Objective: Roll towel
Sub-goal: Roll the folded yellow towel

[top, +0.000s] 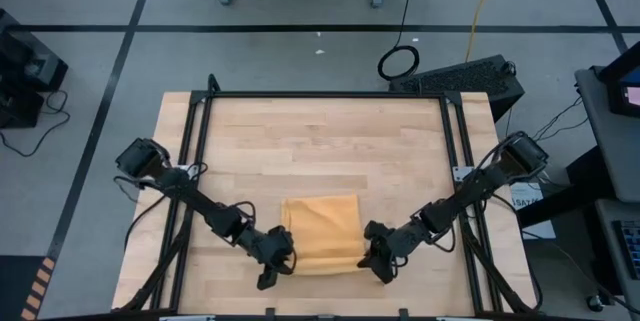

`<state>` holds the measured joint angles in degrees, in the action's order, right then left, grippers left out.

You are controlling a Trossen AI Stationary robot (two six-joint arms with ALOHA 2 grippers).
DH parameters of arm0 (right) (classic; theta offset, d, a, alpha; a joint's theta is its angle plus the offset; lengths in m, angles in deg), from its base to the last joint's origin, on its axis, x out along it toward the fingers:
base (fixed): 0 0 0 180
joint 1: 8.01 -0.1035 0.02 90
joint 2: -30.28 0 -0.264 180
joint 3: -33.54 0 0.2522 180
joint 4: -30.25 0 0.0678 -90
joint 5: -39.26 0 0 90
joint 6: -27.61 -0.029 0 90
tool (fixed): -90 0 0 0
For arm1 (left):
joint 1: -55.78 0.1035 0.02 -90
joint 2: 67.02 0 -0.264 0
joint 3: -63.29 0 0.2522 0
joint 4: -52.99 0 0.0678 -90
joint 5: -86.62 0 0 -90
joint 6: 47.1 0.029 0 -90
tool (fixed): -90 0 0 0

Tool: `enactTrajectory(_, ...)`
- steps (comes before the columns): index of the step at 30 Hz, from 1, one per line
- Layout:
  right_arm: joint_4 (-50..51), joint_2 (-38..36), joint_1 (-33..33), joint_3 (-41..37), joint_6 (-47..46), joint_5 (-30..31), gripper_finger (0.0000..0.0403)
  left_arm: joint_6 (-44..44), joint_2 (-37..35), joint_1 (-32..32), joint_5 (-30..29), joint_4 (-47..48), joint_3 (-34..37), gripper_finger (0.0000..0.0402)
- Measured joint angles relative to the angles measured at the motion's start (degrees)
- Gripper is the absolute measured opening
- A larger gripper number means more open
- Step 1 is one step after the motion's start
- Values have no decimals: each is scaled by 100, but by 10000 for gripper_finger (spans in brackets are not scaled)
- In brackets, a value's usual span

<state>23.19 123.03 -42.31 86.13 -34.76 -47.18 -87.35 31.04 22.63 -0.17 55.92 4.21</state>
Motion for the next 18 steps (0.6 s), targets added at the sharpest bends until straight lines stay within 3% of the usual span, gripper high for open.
enactTrajectory(6, -100, 312, 9, 13, -485, -271, 11, -507, 195, -260, -223, -21, -15, 61)
enactTrajectory(11, -788, 762, 10, 17, -763, -705, 11, -1047, 286, -487, -379, -144, -20, 61)
enactTrajectory(18, -1441, 1112, 126, 11, -919, -799, 10, -1448, 295, -588, -365, 9, -14, 61)
